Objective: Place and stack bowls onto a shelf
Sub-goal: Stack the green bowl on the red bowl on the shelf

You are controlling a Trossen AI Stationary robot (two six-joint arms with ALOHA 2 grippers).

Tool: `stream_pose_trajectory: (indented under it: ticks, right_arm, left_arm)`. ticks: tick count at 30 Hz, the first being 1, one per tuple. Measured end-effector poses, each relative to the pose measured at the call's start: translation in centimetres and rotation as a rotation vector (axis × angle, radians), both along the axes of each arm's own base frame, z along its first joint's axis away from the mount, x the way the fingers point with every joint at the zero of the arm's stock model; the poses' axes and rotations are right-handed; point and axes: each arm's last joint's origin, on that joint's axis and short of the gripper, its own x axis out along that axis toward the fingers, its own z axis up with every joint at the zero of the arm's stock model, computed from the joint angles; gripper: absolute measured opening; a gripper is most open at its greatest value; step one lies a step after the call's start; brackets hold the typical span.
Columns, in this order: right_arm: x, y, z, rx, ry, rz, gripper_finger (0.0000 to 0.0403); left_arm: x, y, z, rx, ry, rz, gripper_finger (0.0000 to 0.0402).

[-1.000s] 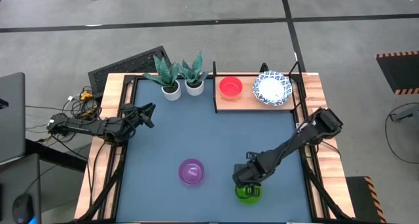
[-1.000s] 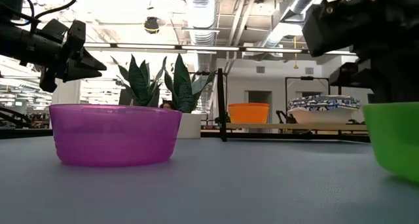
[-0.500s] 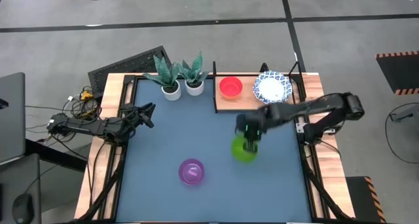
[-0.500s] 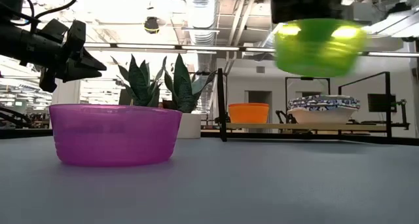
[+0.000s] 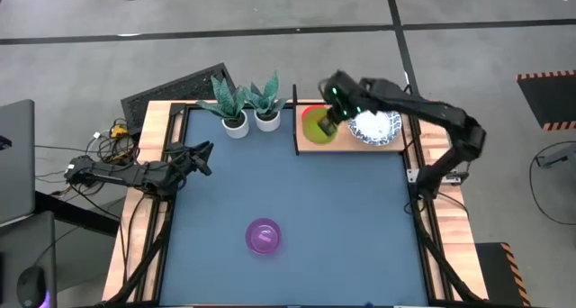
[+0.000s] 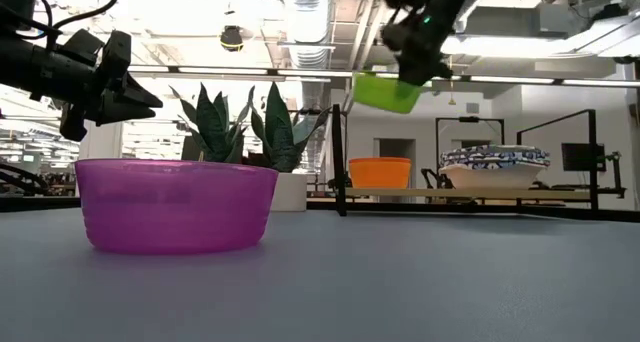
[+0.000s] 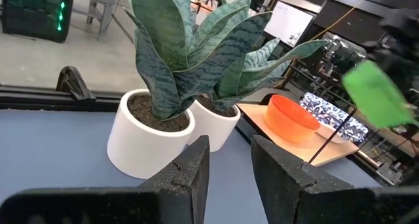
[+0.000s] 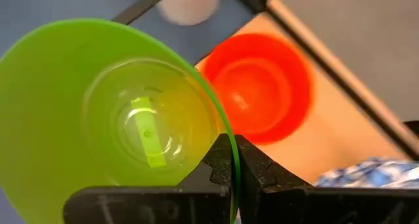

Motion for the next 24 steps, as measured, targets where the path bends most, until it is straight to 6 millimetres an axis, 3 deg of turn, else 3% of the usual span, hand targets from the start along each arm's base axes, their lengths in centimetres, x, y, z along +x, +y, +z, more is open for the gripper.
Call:
stream_pose_trajectory:
  ticks: [7, 12, 18, 24]
  right_arm:
    - [1.7, -6.3, -0.6, -0.023, 0.055, -0.033, 0.0022]
    - [1.9, -9.7, -2.6, 0.062, 0.055, -0.04, 0.0022]
    - [2.1, -11.3, -6.0, 0.141, 0.159, -0.042, 0.0022]
    - [2.0, -11.6, -7.4, 0.18, 0.215, -0.029, 0.0025]
  left_arm:
    - [0.0, 0.0, 0.0, -0.005, -0.007, 0.0, 0.0098]
    - [0.0, 0.0, 0.0, -0.005, -0.007, 0.0, 0.0098]
    - [0.0, 0.0, 0.0, -0.005, -0.007, -0.001, 0.0098]
    - [0.0, 0.0, 0.0, -0.007, -0.009, 0.0, 0.0098]
